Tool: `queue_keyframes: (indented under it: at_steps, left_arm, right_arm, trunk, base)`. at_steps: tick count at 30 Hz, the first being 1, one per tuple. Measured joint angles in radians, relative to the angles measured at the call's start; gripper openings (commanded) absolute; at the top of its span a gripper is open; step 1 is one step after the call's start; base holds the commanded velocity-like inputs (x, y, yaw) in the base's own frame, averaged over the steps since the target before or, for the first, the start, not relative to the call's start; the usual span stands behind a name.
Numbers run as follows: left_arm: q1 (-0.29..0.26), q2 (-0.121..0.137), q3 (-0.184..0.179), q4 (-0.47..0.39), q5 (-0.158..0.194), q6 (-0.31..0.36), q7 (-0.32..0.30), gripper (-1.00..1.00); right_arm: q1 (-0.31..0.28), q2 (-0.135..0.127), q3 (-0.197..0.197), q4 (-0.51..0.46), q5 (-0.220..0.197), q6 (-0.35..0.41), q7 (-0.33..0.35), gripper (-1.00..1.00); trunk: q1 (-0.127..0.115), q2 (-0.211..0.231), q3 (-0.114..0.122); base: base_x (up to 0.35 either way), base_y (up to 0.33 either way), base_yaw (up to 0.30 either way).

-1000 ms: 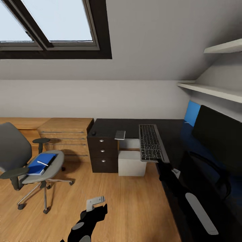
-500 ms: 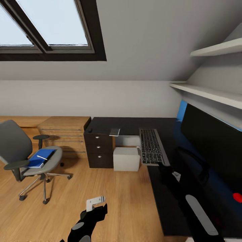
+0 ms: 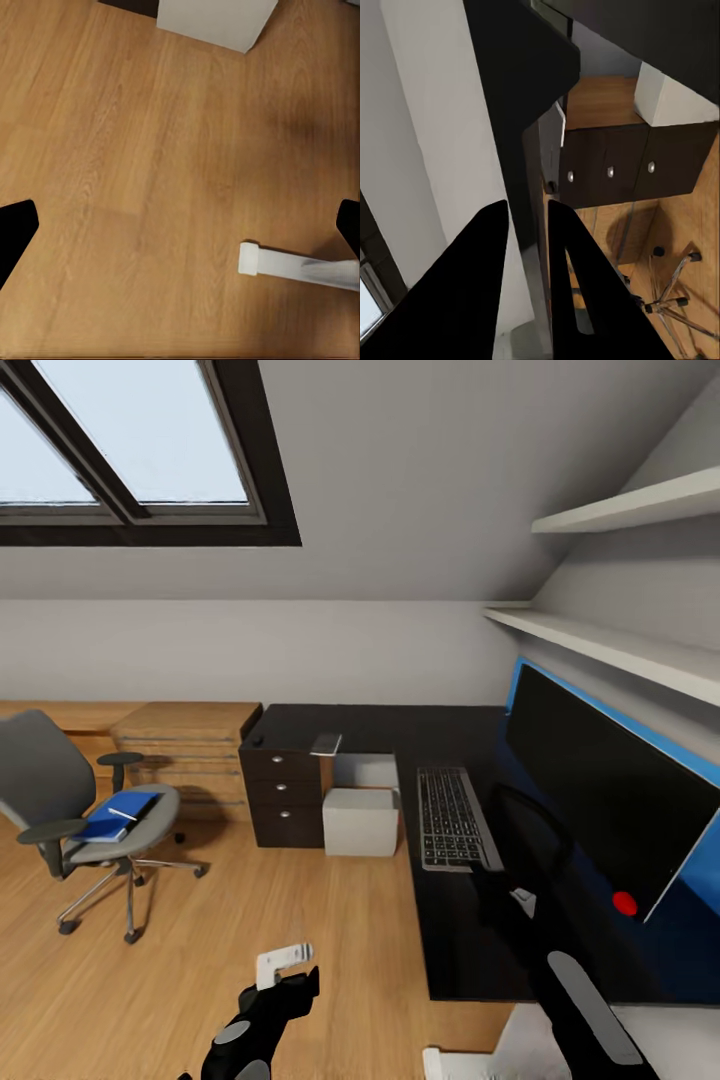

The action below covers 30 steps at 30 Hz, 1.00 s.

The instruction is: In the bedroom, organize the workspace by keeping the computer under the desk, ensuring the monitor is on the desk, placing the keyboard on the desk next to the monitor, placing the mouse on the desk next to the keyboard, moving the folder from the swivel chair onto the desk next to the mouse, stacking the notebook on top of the folder with the pen on top of the notebook, and positioning the swivel chair next to the desk.

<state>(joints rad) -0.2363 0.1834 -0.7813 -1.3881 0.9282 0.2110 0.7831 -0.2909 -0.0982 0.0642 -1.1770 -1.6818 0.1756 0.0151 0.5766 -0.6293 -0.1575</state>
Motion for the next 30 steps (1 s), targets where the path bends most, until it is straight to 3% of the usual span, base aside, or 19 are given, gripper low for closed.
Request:
queue_keyframes:
  at_steps: [5,7,9,30]
  left_arm:
    - [0.000,0.005,-0.003,-0.005,-0.001,-0.004,0.006,1.00]
    - [0.000,0.006,-0.041,-0.007,-0.002,-0.023,0.008,1.00]
    - [0.000,0.007,-0.055,-0.009,-0.002,-0.038,0.005,1.00]
    - [0.000,0.009,-0.052,-0.005,-0.001,-0.042,0.032,1.00]
  right_arm:
    - [-0.003,-0.034,-0.002,0.067,0.002,0.008,0.001,-1.00]
    - [-0.005,-0.048,-0.001,0.090,0.003,0.015,0.001,-1.00]
    - [-0.006,-0.053,0.001,0.097,-0.001,0.044,0.002,-1.00]
    - [-0.006,-0.052,0.001,0.098,-0.004,0.068,-0.003,-1.00]
  trunk:
    - [0.000,0.000,0.000]
    - [-0.001,0.000,0.000]
    - [-0.001,0.000,0.000]
    - [-0.001,0.000,0.000]
  base:
    - [-0.067,-0.064,0.000]
    - [0.062,-0.110,0.000]
    - [0.137,-0.161,0.000]
    - [0.152,-0.066,0.000]
